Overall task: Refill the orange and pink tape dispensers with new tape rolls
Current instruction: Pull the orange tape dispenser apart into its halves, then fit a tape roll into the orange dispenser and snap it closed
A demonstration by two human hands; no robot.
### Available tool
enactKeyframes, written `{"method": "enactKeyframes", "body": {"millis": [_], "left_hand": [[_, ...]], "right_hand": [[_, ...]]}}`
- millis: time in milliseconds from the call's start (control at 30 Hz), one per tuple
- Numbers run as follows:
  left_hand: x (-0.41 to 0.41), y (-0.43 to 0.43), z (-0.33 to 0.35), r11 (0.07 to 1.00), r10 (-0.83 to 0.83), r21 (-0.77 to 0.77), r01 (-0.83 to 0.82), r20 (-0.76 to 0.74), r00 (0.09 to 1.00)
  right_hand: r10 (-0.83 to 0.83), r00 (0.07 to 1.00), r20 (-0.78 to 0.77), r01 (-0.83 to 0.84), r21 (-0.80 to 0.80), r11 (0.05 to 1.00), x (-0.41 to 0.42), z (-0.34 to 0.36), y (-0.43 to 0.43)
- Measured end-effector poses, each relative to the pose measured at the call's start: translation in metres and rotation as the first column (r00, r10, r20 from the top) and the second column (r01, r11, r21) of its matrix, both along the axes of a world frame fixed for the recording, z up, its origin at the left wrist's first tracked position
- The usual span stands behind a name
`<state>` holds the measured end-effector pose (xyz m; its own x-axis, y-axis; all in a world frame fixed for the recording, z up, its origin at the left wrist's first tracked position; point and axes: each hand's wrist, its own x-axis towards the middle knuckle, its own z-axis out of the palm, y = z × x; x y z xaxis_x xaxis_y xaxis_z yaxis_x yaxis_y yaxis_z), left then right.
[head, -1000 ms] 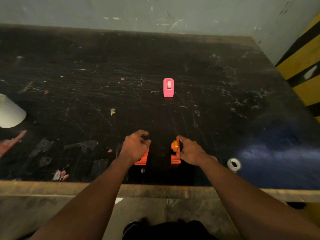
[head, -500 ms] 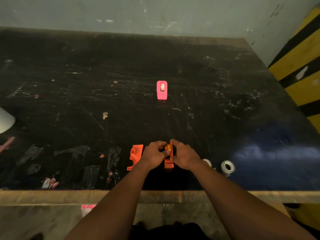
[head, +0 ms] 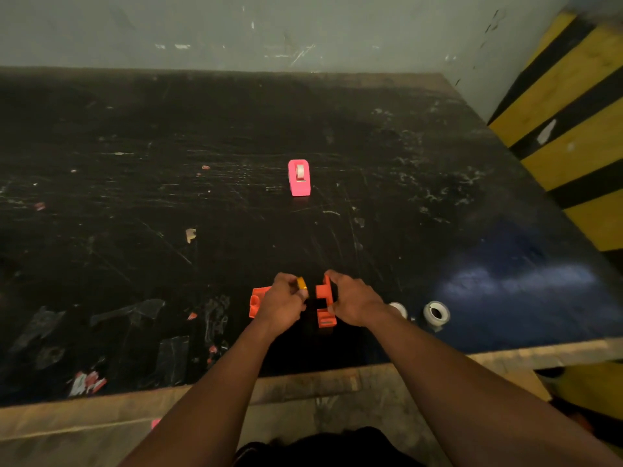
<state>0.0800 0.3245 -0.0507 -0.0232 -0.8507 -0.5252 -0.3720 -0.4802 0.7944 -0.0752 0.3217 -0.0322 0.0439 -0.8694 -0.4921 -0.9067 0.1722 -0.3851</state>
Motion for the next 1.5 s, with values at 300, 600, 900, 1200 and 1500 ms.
{"method": "enactKeyframes", "body": {"millis": [300, 600, 900, 1200, 1500], "left_hand": [[0.009, -0.005, 0.018, 0.989, -0.104, -0.096, 0.116, 0.123, 0.987], [-0.013, -0.010, 0.041, 0.936, -0.275, -0.158, 0.316, 0.236, 0.932], [-0.072, -0.003, 0.042, 0.861, -0.389, -0.180, 0.475, 0.368, 0.844], [-0.096, 0.019, 0.025, 0.873, -0.386, -0.118, 0.473, 0.425, 0.819], [-0.151, 0.029, 0.016, 0.856, -0.373, -0.071, 0.512, 0.600, 0.707]], "right_hand": [[-0.032, 0.998, -0.049, 0.033, 0.036, 0.999, 0.006, 0.006, 0.006], [-0.216, 0.970, -0.110, 0.205, -0.099, 0.974, -0.037, 0.027, 0.015], [-0.160, 0.980, -0.122, 0.165, 0.035, 0.986, -0.102, 0.023, 0.036], [-0.050, 0.988, -0.149, 0.042, -0.054, 0.998, -0.100, 0.006, 0.036], [-0.220, 0.975, 0.001, 0.218, -0.133, 0.967, -0.157, 0.019, 0.016]]}}
